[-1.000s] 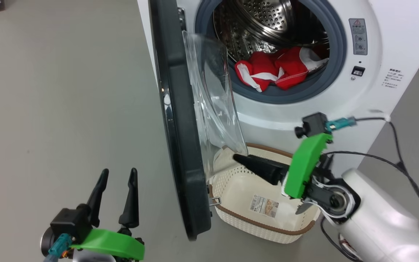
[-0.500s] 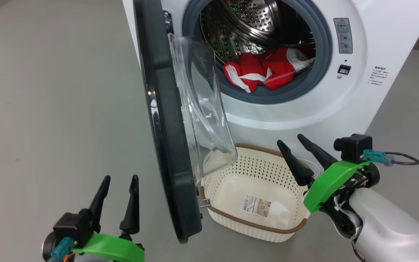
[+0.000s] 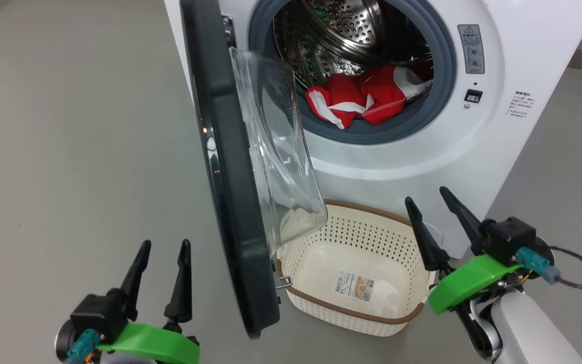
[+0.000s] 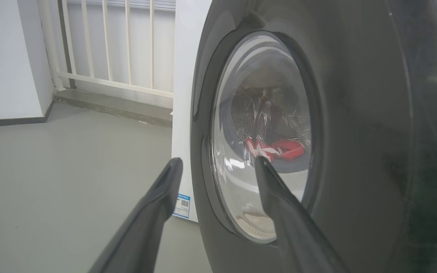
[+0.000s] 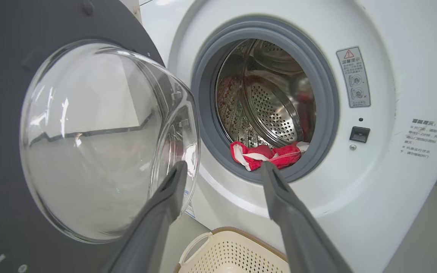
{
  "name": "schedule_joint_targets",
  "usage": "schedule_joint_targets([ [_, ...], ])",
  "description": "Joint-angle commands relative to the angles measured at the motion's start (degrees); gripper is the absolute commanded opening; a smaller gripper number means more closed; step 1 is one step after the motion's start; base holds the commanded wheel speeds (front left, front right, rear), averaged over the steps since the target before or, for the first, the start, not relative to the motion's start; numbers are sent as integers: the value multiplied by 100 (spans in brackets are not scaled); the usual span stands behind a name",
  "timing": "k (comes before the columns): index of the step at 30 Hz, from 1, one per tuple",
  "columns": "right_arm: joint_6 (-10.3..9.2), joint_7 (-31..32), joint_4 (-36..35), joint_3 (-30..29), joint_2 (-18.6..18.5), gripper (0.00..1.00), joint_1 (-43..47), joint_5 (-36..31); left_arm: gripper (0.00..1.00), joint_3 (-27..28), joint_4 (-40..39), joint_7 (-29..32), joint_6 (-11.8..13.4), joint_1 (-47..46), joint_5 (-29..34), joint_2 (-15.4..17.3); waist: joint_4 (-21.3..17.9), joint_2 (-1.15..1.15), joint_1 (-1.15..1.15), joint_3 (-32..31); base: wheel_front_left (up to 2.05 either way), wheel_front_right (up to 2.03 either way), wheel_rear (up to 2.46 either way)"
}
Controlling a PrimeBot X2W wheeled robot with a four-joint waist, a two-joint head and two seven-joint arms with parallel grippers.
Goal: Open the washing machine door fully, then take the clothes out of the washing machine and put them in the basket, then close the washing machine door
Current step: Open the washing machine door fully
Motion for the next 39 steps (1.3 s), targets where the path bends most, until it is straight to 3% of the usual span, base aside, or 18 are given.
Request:
schedule_joint_targets([
  [1, 36, -36, -309, -33, 63, 100, 14, -168, 100, 192, -168, -70, 30, -72, 83, 71, 4, 0, 0, -4, 0, 0, 0],
  [11, 36, -36, -966, -357, 214, 100, 753, -508, 100, 202, -195, -70, 28, -20, 99, 71, 16, 0, 0, -102, 0, 0, 0],
  [34, 36, -37, -922, -299, 223, 100, 1039, -252, 100, 219, -219, -70, 78, 28, 138, 71, -9, 0, 0, -239, 0, 0, 0],
  [35, 36, -37, -918, -298, 223, 100, 1039, -249, 75, 219, -248, -70, 63, 18, 152, 71, -8, 0, 0, -236, 0, 0, 0],
  [36, 36, -37, -916, -299, 223, 100, 1038, -248, 31, 230, -322, -70, 56, -3, 173, 71, -6, 0, 0, -234, 0, 0, 0],
  [37, 36, -37, -916, -300, 223, 100, 1039, -246, 0, 225, -382, -70, 40, -11, 183, 71, -5, 0, 0, -231, 0, 0, 0],
  [39, 36, -37, -913, -308, 223, 100, 1039, -240, 0, 234, -554, -70, 29, -49, 198, 71, -2, 0, 0, -225, 0, 0, 0],
])
